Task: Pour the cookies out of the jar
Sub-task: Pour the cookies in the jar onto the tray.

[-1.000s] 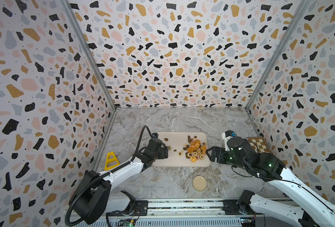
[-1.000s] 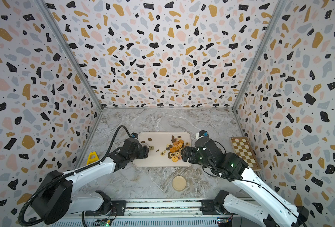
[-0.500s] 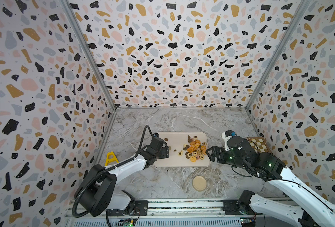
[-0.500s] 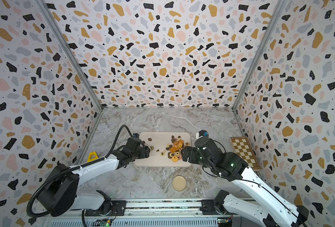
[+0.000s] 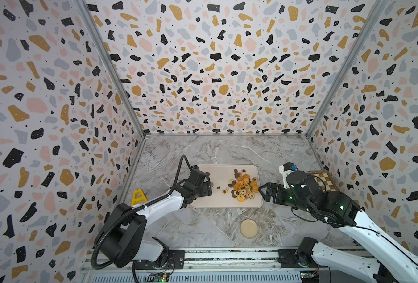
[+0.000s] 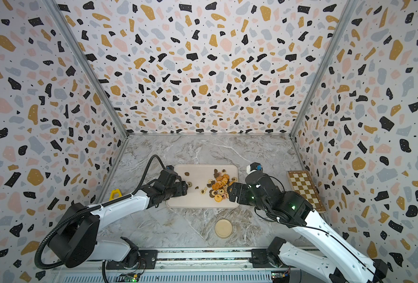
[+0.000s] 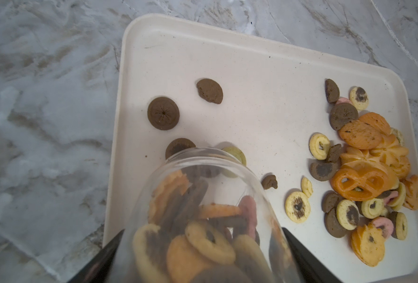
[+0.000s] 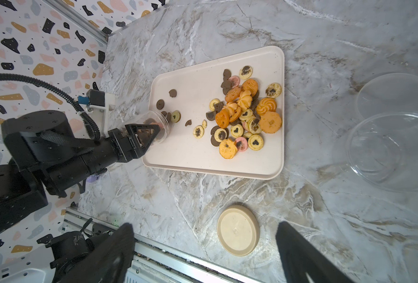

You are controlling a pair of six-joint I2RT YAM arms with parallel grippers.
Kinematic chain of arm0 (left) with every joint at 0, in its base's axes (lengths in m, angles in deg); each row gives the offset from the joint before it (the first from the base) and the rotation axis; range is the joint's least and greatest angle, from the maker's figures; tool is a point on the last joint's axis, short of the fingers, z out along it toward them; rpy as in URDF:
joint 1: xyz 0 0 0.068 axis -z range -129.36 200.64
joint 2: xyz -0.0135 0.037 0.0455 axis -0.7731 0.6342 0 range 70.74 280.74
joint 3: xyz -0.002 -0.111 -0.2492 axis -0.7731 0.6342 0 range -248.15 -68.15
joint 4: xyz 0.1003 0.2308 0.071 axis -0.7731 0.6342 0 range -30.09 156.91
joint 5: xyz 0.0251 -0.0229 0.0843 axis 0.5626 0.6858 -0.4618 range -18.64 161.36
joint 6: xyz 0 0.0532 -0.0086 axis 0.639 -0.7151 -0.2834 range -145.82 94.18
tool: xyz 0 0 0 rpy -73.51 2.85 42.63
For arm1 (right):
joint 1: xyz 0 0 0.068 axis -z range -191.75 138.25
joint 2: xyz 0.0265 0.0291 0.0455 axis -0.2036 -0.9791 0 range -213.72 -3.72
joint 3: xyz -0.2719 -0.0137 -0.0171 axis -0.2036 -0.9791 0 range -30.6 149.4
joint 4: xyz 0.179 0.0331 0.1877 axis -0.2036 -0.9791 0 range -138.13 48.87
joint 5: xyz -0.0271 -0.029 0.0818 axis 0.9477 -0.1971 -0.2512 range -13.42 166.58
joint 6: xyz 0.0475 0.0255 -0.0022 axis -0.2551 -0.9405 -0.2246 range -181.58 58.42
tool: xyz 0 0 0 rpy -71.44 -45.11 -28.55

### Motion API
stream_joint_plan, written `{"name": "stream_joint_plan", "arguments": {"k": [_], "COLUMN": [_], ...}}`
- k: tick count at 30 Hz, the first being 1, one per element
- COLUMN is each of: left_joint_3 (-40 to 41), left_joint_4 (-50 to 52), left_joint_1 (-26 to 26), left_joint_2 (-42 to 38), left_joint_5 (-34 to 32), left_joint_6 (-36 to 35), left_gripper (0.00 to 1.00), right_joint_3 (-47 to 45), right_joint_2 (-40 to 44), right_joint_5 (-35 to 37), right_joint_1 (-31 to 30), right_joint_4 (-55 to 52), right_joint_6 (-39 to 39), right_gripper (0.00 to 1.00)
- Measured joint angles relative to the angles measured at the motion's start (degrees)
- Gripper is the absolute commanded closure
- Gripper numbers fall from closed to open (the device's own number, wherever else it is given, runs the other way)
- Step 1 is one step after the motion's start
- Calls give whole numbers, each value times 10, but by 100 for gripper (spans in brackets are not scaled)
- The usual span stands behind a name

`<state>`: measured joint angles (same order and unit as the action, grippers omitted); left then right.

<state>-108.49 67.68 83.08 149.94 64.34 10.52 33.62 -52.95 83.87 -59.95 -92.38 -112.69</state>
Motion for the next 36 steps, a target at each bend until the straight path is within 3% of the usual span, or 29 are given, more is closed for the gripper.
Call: {"name": "stream_joint_plan", "arguments": {"k": [7,28,36], "left_joint_3": [-52,-62,-120], "left_joint_4": [48,98,128], "left_joint_1": [-2,0,-17], "left_joint_2": [38,7,70], "left_joint_5": [1,-4,16], "left_joint_6": [4,4,1], "left_gripper": [100,100,100], "right_joint_3": [0,-1,-3], "right_joint_2": [1,6,7], "right_joint_5": [0,-2,-3], "right_joint_1": [0,0,0], "right_joint_4": [-1,-6,-5], "right_joint_6": [0,-3,-3], "right_gripper": [7,8,8]}}
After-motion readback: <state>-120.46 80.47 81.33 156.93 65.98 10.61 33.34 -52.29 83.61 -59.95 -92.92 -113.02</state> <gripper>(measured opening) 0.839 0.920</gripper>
